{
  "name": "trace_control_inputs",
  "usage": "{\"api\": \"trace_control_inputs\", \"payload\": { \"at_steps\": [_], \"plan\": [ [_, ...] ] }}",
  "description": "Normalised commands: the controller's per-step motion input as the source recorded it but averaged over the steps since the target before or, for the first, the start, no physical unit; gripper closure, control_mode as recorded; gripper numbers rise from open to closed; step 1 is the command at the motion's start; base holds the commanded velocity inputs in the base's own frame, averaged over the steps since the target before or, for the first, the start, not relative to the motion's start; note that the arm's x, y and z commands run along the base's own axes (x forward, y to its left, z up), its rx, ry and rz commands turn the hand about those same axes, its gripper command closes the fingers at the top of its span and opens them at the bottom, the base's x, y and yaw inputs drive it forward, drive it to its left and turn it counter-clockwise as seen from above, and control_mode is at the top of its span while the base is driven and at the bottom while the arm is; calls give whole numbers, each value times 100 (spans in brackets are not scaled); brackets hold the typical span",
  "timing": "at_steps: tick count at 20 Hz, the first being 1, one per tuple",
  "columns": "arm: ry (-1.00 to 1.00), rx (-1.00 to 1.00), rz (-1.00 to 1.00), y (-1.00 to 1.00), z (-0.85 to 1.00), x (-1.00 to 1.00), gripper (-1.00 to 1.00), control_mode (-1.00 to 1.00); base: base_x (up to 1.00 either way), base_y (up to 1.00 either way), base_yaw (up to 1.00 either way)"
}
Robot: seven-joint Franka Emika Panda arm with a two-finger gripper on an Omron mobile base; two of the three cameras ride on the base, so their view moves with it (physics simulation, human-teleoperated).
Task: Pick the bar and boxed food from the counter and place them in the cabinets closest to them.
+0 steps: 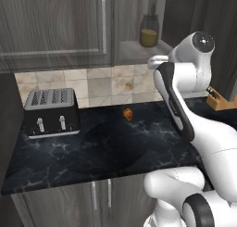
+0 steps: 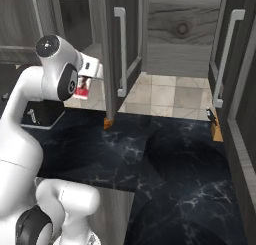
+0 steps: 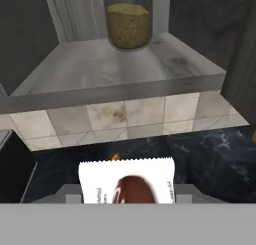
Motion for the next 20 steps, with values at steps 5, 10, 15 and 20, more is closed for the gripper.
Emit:
{"api": "trace_control_inputs", "payload": {
  "at_steps": [5, 10, 15, 20],
  "plan": [
    [-9, -3, 9, 17, 39, 15, 100, -100, 0, 0, 0],
    [-5, -1, 5, 2, 14, 6, 100, -100, 0, 0, 0],
    [0, 0, 0, 5, 0, 22, 100, -100, 0, 0, 0],
    [0, 0, 0, 10, 0, 45, 100, -100, 0, 0, 0]
  ]
}}
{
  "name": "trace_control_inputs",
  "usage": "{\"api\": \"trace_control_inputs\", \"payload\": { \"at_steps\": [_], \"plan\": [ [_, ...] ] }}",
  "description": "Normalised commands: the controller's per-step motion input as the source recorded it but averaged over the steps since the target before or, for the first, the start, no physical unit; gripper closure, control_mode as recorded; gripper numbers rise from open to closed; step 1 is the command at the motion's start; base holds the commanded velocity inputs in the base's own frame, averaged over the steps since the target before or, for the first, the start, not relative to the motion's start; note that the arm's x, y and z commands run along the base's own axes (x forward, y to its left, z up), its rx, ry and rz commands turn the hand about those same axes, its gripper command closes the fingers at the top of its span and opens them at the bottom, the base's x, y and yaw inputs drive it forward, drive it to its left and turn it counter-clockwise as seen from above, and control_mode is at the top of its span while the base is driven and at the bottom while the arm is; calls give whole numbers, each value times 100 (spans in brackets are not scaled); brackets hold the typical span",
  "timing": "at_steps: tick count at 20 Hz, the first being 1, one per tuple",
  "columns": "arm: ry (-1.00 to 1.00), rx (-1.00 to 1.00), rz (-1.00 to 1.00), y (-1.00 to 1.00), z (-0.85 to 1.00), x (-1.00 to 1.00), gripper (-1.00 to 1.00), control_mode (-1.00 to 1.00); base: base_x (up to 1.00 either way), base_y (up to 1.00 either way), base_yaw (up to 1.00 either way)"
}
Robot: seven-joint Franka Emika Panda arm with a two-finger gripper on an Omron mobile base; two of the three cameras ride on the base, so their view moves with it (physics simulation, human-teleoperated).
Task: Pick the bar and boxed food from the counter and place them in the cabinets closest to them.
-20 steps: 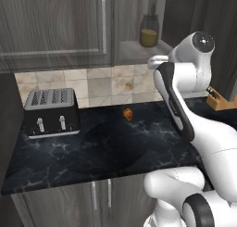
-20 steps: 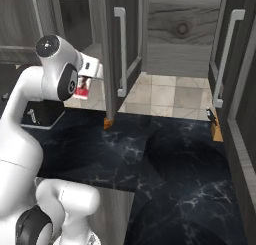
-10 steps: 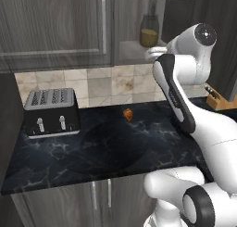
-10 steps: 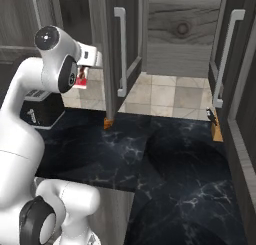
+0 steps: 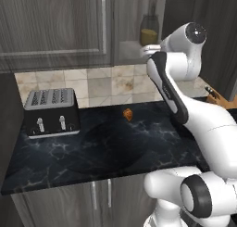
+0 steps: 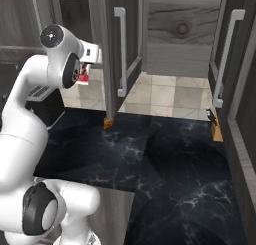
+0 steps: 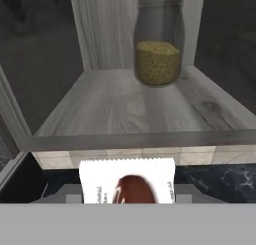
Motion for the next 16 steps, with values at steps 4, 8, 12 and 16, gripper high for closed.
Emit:
{"api": "trace_control_inputs", "payload": {
  "at_steps": [4, 8, 12, 16],
  "plan": [
    [0, 0, 1, 3, 4, 59, 100, -100, 0, 0, 0],
    [0, 0, 6, -1, 11, 56, 100, -100, 0, 0, 0],
    [0, 0, 3, 8, 12, 61, 100, -100, 0, 0, 0],
    [0, 0, 2, 15, 13, 69, 100, -100, 0, 0, 0]
  ]
}}
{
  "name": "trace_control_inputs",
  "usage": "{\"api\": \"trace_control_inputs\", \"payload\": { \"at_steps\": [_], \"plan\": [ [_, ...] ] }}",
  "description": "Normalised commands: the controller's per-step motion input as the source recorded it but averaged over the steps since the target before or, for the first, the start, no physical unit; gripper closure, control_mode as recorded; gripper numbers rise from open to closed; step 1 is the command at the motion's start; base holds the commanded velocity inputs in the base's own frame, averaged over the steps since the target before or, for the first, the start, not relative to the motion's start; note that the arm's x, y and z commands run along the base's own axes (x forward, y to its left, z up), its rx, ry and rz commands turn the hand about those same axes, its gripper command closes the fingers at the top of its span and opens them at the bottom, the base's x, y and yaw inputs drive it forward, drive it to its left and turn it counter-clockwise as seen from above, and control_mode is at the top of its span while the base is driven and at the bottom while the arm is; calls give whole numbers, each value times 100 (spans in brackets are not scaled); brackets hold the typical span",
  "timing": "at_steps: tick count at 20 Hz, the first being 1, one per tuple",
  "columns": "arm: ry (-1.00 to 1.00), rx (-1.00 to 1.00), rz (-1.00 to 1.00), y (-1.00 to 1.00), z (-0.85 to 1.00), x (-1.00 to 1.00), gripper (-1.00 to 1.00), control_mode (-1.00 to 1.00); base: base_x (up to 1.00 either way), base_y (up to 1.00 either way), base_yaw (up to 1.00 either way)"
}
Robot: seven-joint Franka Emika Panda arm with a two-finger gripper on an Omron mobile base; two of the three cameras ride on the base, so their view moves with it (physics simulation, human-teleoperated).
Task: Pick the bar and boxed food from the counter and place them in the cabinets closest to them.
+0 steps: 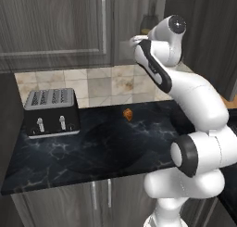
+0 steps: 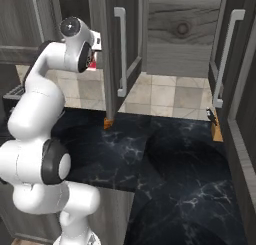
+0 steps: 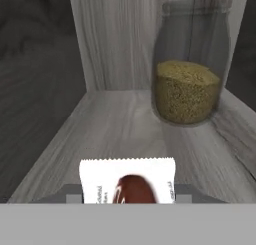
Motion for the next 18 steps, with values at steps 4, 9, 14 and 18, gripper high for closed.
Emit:
{"api": "trace_control_inputs", "payload": {
  "at_steps": [4, 9, 14, 18],
  "plan": [
    [0, 0, 1, 14, 15, 77, 100, -100, 0, 0, 0],
    [0, 0, 1, 9, 11, 77, 100, -100, 0, 0, 0],
    [0, 0, 1, 11, 5, 70, -100, -100, 0, 0, 0],
    [-2, 0, 0, 6, 1, 28, -100, -100, 0, 0, 0]
  ]
}}
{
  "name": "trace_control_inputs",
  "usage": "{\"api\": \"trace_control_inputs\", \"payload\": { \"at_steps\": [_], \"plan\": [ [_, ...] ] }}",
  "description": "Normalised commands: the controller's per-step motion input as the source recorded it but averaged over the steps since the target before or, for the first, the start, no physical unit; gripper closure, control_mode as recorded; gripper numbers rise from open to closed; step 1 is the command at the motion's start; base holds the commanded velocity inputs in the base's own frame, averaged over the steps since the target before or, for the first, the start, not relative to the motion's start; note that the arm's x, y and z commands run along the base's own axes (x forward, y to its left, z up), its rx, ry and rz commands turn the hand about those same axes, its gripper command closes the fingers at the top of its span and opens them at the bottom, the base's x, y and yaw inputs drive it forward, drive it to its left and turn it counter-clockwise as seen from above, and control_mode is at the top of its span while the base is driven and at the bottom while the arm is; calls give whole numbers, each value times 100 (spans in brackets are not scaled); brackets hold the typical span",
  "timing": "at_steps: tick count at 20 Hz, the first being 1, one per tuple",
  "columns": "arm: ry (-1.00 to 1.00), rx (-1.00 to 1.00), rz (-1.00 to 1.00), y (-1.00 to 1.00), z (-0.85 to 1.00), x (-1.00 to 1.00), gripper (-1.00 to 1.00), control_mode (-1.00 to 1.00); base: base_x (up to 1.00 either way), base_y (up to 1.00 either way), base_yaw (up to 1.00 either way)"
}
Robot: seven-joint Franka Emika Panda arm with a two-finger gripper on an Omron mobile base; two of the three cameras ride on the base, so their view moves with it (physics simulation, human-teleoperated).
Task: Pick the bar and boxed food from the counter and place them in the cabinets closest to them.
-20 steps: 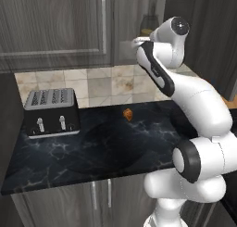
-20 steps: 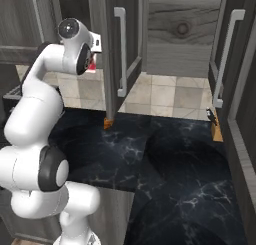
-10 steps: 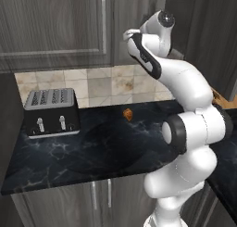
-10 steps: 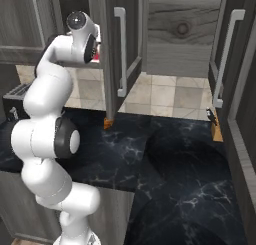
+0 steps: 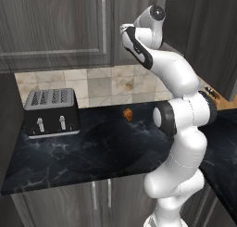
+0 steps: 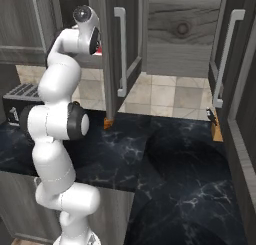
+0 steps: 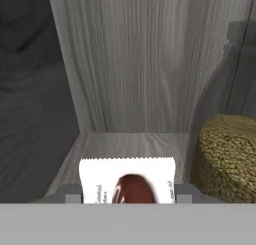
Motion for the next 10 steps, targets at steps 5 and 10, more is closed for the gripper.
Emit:
{"api": "trace_control_inputs", "payload": {
  "at_steps": [5, 10],
  "plan": [
    [-4, 0, 0, -13, 9, -33, -100, -100, 0, 0, 0],
    [-4, -1, 0, -16, 3, -58, -100, -100, 0, 0, 0]
  ]
}}
